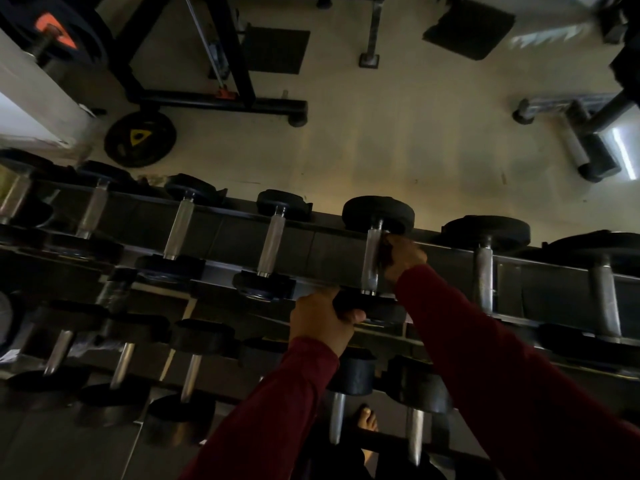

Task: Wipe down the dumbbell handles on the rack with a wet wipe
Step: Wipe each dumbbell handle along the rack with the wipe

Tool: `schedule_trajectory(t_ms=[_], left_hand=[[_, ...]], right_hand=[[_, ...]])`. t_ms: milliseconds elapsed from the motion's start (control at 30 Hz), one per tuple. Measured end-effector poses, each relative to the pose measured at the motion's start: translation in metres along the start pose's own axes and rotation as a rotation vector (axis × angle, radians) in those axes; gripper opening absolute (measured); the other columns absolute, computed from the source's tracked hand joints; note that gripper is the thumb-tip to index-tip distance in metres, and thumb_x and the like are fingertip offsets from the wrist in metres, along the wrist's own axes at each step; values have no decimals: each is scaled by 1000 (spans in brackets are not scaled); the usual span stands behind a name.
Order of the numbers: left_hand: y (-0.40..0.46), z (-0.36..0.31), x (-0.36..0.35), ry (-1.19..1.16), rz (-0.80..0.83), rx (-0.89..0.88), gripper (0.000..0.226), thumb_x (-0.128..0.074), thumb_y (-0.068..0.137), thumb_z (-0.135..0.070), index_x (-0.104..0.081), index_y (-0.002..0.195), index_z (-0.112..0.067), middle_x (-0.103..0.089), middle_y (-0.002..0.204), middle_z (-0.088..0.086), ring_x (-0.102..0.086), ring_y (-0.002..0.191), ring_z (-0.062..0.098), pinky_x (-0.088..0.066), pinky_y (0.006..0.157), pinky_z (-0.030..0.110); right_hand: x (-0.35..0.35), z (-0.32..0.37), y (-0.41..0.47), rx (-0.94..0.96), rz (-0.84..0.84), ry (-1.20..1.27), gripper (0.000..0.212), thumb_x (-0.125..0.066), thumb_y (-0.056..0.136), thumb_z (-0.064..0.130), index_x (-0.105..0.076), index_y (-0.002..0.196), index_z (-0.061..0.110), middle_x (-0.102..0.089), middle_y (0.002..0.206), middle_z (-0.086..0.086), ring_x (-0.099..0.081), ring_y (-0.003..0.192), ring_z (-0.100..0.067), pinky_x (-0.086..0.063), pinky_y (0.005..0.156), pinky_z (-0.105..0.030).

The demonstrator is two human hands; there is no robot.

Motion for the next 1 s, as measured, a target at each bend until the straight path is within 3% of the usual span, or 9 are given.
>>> schedule_trajectory(t_ms=[100, 200, 300, 433, 500, 600, 667, 800, 1000], left_hand=[[1, 1, 0, 2, -1, 5, 36, -81, 75, -38, -71, 109, -27, -72, 103, -6, -65, 96, 9, -53, 89, 25], [1, 2, 1, 12, 1, 14, 38, -81, 75, -39, -71, 109, -28, -72, 104, -4, -67, 98, 13, -54, 90, 29], [1, 1, 1, 6, 3, 15, 40, -81, 76, -38, -70, 112, -26, -72, 106, -4, -65, 100, 13, -51, 89, 24], [1, 0, 2, 16, -3, 15, 39, -81, 76, -38, -71, 112, -26, -72, 106, -3, -65, 101, 14, -52, 91, 27], [2, 2, 1, 29, -8, 24, 39, -80, 76, -39, -70, 111, -26, -72, 105, -3, -66, 101, 16, -53, 90, 28], [3, 2, 0, 53, 1, 25, 36, -80, 75, -42, -71, 107, -27, -72, 102, -4, -67, 96, 15, -54, 88, 29], [3, 2, 0, 74, 8, 27, 37, -81, 73, -44, -71, 104, -27, -72, 100, -5, -67, 94, 14, -55, 87, 31], [4, 4, -1, 97, 18, 37, 39, -82, 70, -47, -71, 102, -27, -73, 97, -5, -68, 91, 14, -57, 84, 35], [4, 5, -2, 70, 16, 29, 35, -80, 74, -45, -71, 102, -27, -72, 101, -5, -67, 96, 13, -55, 88, 31]], right_hand=[[5, 8, -4, 183, -40, -76, 7, -72, 84, 10, -68, 87, 14, -71, 89, -3, -70, 98, -25, -57, 81, -32], [12, 15, -15, 337, -92, -198, 10, -77, 83, 16, -72, 92, 13, -74, 90, 1, -70, 90, -14, -56, 84, -30], [6, 11, -9, 226, -48, -122, 5, -69, 89, 10, -68, 91, 15, -70, 92, -1, -66, 90, -14, -55, 84, -28], [2, 12, -6, 169, -13, -124, 7, -65, 91, 6, -68, 92, 13, -67, 89, -1, -66, 89, -15, -52, 67, -19], [7, 19, -15, 332, -101, -235, 8, -70, 88, 11, -67, 90, 18, -68, 90, 5, -65, 85, -6, -53, 74, -21], [-8, 37, -43, 863, -149, -587, 6, -70, 91, 16, -68, 96, 18, -65, 90, 14, -60, 77, 5, -52, 79, -17], [-35, 36, -55, 1136, -63, -889, 8, -63, 93, 12, -68, 98, 15, -68, 96, 2, -64, 83, -8, -50, 77, -16], [-76, 20, -55, 1172, -18, -1418, 20, -56, 96, 8, -63, 115, 9, -66, 105, -12, -57, 110, -29, -55, 83, -35], [-53, 36, -63, 1200, -53, -1325, 14, -56, 95, 10, -63, 107, 7, -66, 103, -14, -60, 103, -30, -55, 85, -40]])
Point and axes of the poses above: each hand's wrist, its own y-axis towards the middle knuckle, its own x-axis out of the back of the hand, z = x × y, the point moved 7 cm from there along y, towards the middle knuckle
